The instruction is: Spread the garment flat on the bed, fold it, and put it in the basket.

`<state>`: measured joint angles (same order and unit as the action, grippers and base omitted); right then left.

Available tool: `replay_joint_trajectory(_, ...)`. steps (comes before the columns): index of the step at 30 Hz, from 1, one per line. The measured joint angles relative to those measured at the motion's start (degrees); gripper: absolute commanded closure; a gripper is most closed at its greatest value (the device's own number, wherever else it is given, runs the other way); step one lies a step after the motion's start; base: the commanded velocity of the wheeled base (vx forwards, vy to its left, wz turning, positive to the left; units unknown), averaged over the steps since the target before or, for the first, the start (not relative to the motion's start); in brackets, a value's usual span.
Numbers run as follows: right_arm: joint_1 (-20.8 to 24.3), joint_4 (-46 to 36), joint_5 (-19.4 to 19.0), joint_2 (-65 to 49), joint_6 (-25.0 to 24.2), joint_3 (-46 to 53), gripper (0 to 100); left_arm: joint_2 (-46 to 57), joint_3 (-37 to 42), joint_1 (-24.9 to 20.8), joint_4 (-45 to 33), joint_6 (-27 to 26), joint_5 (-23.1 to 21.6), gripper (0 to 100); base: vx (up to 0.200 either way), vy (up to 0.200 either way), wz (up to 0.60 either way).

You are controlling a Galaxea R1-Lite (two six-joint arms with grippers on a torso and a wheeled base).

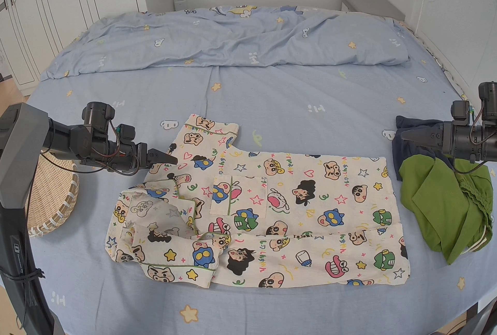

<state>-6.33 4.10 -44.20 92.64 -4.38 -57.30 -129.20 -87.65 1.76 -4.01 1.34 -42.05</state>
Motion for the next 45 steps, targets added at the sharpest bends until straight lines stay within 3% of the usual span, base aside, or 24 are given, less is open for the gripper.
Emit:
replay_joint_trajectory(2,0.0,0.0,-0.05,-0.02,-0.02,0.0,0,-0.07,0.0,0.06,0.0,0.0,0.04,0,0.0,0.0,0.0)
replay_joint_trajectory(3,0.0,0.0,-0.05,-0.02,-0.07,0.0,0,-0.1,0.0,0.09,0.02,0.0,0.04,100,0.0,0.0,0.0)
replay_joint_trajectory(34,-0.65,0.37,0.44,1.33,-0.09,-1.24,0,-0.05,0.26,0.33,-0.12,0.68,2.06,100,0.0,0.0,0.0)
replay_joint_trajectory(45,-0.06,2.41,3.94,12.5,0.37,-11.25,0,0.43,0.44,0.45,-0.06,1.28,1.93,100,0.0,0.0,0.0)
